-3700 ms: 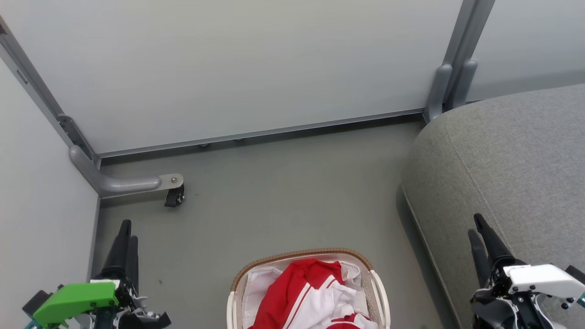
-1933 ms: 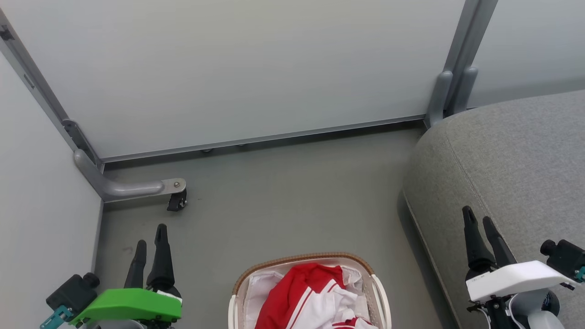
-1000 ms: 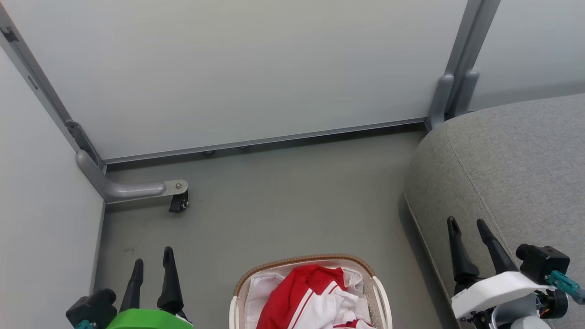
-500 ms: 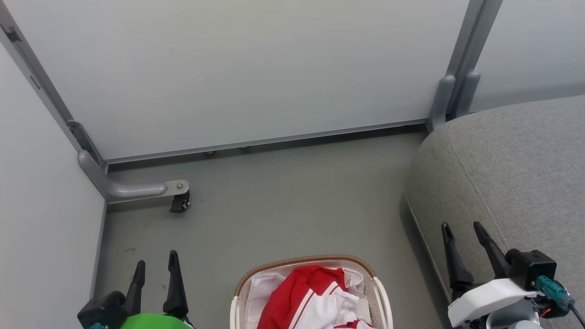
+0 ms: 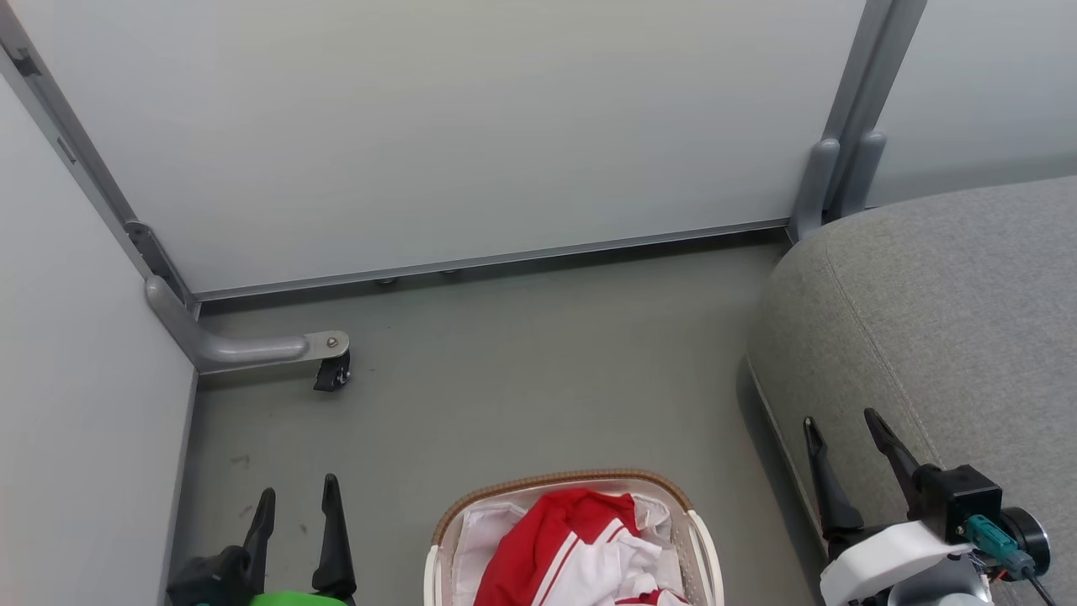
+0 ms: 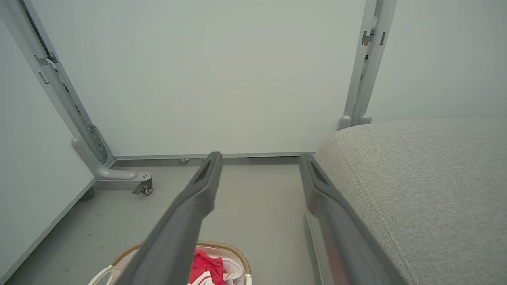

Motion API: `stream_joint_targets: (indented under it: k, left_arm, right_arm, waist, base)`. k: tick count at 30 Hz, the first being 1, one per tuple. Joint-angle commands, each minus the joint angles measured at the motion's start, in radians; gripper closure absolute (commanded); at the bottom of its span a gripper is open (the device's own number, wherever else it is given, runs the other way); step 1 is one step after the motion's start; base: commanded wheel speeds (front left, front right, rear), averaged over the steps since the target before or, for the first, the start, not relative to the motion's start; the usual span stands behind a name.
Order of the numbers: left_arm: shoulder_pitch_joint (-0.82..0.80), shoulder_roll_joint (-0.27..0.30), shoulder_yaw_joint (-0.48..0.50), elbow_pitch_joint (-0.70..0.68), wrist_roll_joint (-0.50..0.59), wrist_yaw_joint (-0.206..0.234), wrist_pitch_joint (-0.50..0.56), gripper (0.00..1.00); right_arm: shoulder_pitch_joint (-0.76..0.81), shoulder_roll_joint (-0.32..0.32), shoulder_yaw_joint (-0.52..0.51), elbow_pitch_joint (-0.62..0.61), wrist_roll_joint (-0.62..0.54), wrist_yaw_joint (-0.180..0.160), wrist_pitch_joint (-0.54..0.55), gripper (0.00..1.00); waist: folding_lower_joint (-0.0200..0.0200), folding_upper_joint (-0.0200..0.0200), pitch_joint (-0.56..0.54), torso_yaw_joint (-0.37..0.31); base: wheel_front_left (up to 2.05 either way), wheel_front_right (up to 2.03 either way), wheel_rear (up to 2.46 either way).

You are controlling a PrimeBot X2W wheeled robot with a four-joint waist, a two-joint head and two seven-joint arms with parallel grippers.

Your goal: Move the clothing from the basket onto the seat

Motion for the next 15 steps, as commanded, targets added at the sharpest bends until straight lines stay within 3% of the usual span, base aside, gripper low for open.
stream_joint_targets:
  k: [1, 15]
  left_arm:
    - [0.014, 0.007, -0.004, 0.003, 0.020, 0.005, -0.009, 0.00]
    - [0.024, 0.008, -0.016, 0.031, 0.099, 0.008, -0.033, 0.00]
  right_arm:
    - [0.013, -0.006, 0.002, 0.000, -0.028, 0.000, -0.011, 0.00]
    - [0.019, -0.007, 0.014, 0.006, -0.130, 0.000, -0.035, 0.00]
  waist:
    - [0.0000, -0.0001, 0.001, 0.000]
    - [0.0000, -0.0001, 0.002, 0.003]
  base:
    - [0.00, 0.00, 0.00]
    - [0.00, 0.00, 0.00]
